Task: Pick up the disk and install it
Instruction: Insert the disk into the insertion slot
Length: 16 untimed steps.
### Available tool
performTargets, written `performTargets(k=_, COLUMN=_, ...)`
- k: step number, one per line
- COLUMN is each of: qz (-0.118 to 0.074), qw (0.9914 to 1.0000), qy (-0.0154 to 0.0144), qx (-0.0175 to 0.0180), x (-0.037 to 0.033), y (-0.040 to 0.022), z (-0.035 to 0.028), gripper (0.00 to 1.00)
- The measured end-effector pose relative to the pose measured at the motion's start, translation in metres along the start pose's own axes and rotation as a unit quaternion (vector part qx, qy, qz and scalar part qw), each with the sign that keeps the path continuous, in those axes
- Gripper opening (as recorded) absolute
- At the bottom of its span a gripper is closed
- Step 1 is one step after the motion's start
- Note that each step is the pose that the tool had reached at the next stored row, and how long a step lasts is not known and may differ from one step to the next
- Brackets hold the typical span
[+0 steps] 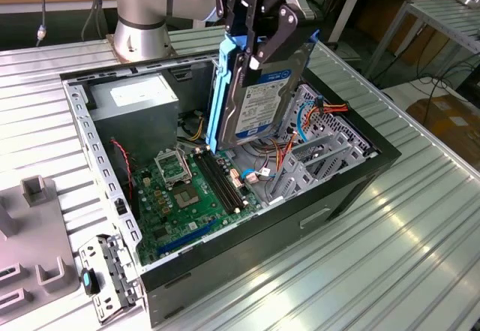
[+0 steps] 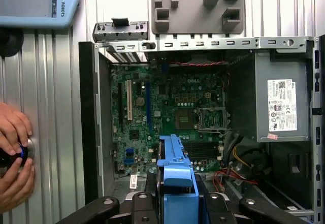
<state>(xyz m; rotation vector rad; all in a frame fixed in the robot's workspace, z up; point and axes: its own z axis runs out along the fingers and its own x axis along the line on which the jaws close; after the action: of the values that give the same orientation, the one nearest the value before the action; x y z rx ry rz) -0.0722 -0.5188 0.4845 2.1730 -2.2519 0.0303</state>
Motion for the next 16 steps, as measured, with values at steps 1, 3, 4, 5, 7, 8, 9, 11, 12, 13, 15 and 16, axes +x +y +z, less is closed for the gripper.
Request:
performTargets(k=1, qz=0.0, qw=1.0, qy=0.0, qx=0.0, x=-0.0001, y=-0.004, z=0.0001, gripper=0.37)
performTargets(k=3, qz=0.0, qw=1.0, qy=0.0001, qx=0.0, x=-0.0001, y=-0.0102, z=0.0004, gripper=0.37)
performTargets(k=4, qz=0.0, qw=1.0, qy=0.0, qx=0.0, x=-0.0001, y=-0.0128, z=0.0006, gripper=0.37)
performTargets(k=5, qz=0.0, qw=1.0, qy=0.0, qx=0.0, x=0.0001, y=-0.0166, z=0.0008, gripper=0.37)
performTargets(k=7, qz=0.0, qw=1.0, qy=0.0001, qx=0.0, x=0.0001, y=-0.0218, z=0.0009, gripper=0.37)
performTargets(k=8, qz=0.0, qw=1.0, qy=0.0001, qx=0.0, x=0.0002, y=-0.0237, z=0.001, gripper=0.37)
performTargets(k=9, qz=0.0, qw=1.0, qy=0.0002, qx=0.0, x=0.0002, y=-0.0267, z=0.0011, gripper=0.37)
performTargets(k=11, qz=0.0, qw=1.0, qy=0.0002, qx=0.0, x=0.0006, y=-0.029, z=0.0011, gripper=0.37)
performTargets(k=12, qz=0.0, qw=1.0, qy=0.0001, qx=0.0, x=0.0013, y=-0.0295, z=0.0012, gripper=0.37)
performTargets(k=13, qz=0.0, qw=1.0, qy=0.0002, qx=0.0, x=0.0025, y=-0.0299, z=0.0013, gripper=0.37)
performTargets(k=15, qz=0.0, qw=1.0, qy=0.0002, qx=0.0, x=0.0101, y=-0.0309, z=0.0015, gripper=0.37)
performTargets(k=16, qz=0.0, qw=1.0, qy=0.0002, qx=-0.0001, x=0.0125, y=-0.0311, z=0.0016, gripper=0.37)
